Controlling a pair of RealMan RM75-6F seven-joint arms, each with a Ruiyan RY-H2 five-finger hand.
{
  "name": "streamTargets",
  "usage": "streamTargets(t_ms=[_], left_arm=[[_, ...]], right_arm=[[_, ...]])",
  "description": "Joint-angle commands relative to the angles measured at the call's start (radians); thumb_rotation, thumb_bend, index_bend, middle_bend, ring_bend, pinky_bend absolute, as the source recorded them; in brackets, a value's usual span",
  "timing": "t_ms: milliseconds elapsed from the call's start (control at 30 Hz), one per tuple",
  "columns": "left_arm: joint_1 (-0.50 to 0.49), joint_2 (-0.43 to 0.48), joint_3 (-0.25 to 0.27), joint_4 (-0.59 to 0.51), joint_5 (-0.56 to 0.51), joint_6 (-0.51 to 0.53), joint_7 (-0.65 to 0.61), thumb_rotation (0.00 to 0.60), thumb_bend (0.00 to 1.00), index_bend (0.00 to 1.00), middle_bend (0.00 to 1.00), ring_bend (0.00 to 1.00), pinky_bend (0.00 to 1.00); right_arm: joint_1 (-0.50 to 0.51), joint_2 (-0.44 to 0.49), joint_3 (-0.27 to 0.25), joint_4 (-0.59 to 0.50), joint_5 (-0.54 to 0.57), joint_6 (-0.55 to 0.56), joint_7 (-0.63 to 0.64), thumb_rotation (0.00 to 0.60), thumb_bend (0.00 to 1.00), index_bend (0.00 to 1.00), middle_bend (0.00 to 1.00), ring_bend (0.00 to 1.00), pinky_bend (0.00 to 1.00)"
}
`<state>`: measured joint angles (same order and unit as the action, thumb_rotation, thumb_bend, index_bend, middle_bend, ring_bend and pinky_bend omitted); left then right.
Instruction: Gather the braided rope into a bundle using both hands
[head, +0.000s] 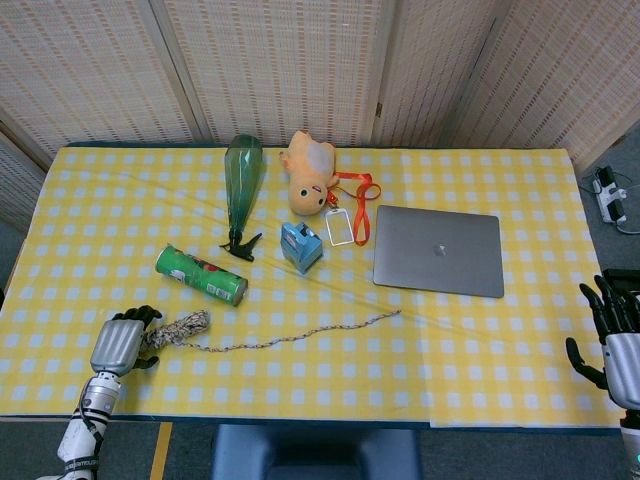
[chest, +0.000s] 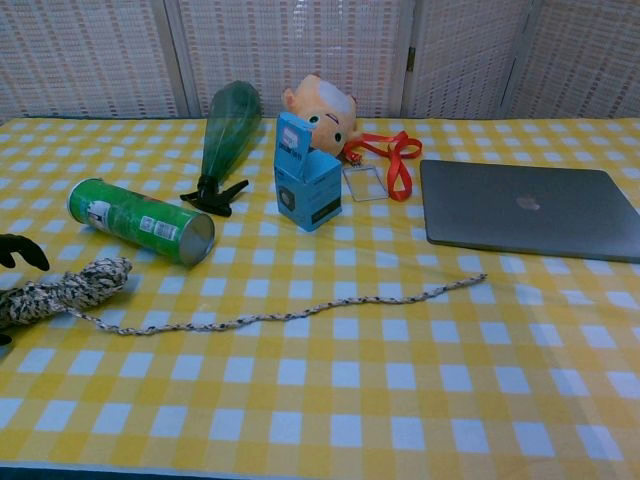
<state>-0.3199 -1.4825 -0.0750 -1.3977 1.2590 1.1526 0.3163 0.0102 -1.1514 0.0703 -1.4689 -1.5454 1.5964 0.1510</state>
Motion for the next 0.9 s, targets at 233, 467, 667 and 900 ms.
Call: streamTargets(t_ms=[233, 467, 667, 900], left_arm=[[-0.013, -0.007, -0.001, 0.010, -0.004, -0.016, -0.022, 0.600, 0.20, 0.38, 0.36, 0.35, 0.41], [-0.028, 0.002, 0.002, 0.008, -0.006, -0.040, -0.031, 0.600, 0.30, 0.42, 0.39, 0.38, 0.42], [-0.037, -0.001, -0.001, 0.016, -0.021, -0.057, -0.040, 0.600, 0.33, 0.44, 0.41, 0.40, 0.42], [-0.048, -0.020, -0.001, 0.050, -0.024, -0.083, -0.087, 0.600, 0.40, 0.51, 0.48, 0.46, 0.47]], right_arm=[[-0.006, -0.001, -0.001, 0.008, 0.003, 0.005, 0.011, 0.600, 0.46, 0.00, 0.00, 0.10, 0.00], [-0.007, -0.003, 0.000, 0.011, 0.002, 0.007, 0.012, 0.600, 0.46, 0.00, 0.00, 0.10, 0.00], [-0.006, -0.003, 0.001, 0.010, 0.003, 0.004, 0.013, 0.600, 0.46, 0.00, 0.00, 0.10, 0.00], [-0.004, -0.004, 0.002, 0.007, 0.005, -0.001, 0.008, 0.600, 0.46, 0.00, 0.01, 0.11, 0.00]])
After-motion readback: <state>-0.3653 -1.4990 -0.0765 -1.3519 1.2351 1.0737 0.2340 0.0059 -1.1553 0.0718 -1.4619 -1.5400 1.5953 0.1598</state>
